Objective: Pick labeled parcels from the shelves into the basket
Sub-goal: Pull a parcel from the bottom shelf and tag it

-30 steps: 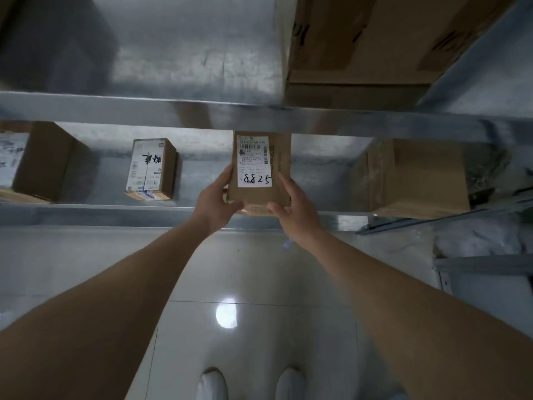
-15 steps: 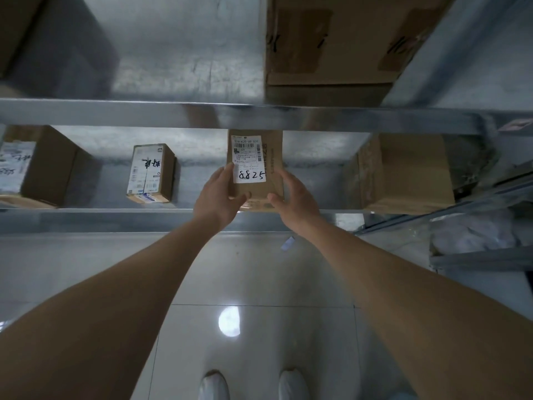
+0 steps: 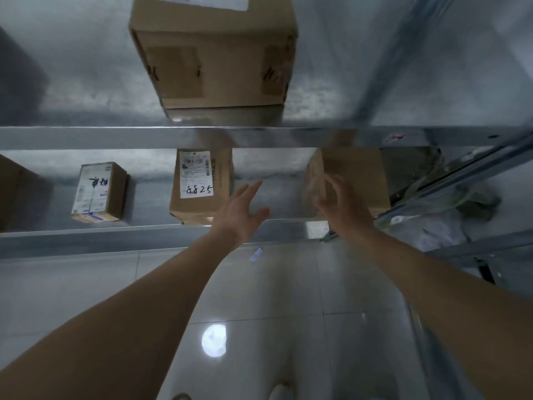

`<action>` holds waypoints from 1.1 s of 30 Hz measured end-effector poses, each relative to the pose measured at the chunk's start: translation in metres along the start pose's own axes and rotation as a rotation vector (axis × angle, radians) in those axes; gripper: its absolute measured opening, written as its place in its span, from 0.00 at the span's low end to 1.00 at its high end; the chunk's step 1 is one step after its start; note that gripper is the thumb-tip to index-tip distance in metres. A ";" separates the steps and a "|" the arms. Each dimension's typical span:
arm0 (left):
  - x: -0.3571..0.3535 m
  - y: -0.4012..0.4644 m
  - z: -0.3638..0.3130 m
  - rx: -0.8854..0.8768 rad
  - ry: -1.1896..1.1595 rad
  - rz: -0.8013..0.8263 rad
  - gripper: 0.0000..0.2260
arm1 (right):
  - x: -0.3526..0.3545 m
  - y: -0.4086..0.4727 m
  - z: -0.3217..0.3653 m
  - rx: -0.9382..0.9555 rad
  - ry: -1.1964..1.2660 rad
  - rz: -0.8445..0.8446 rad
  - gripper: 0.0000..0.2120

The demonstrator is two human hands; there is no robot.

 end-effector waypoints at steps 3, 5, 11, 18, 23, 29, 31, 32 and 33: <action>-0.027 0.019 -0.025 -0.026 -0.049 0.026 0.30 | 0.021 0.013 -0.033 -0.058 0.008 -0.040 0.28; -0.044 0.032 -0.041 -0.045 -0.067 0.041 0.31 | 0.031 0.020 -0.051 -0.098 -0.001 -0.046 0.30; -0.083 0.069 -0.075 -0.051 -0.140 0.059 0.31 | 0.035 0.047 -0.087 -0.185 -0.008 -0.022 0.32; -0.111 0.094 -0.087 -0.054 -0.184 0.092 0.32 | 0.032 0.073 -0.101 -0.195 -0.032 0.010 0.31; -0.108 0.105 -0.084 -0.071 -0.134 0.077 0.34 | 0.025 0.076 -0.106 -0.160 0.000 0.057 0.32; -0.105 0.115 -0.074 -0.038 -0.243 0.085 0.38 | 0.022 0.082 -0.110 -0.092 0.188 0.175 0.37; -0.107 0.117 -0.074 -0.001 -0.341 0.087 0.40 | 0.024 0.085 -0.112 -0.061 0.235 0.208 0.39; -0.108 0.117 -0.074 0.015 -0.368 0.084 0.40 | 0.024 0.086 -0.112 -0.051 0.252 0.216 0.39; -0.110 0.117 -0.075 0.020 -0.375 0.074 0.40 | 0.024 0.085 -0.113 -0.047 0.270 0.217 0.39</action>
Point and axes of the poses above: each hand's wrist, its own y-axis towards the middle knuckle, its own x-axis out of the back of the hand, z = x × y, the point moved 2 cm from there along y, towards the middle knuckle, and after that the axes turned 10 degrees about -x, right-handed, at the moved point
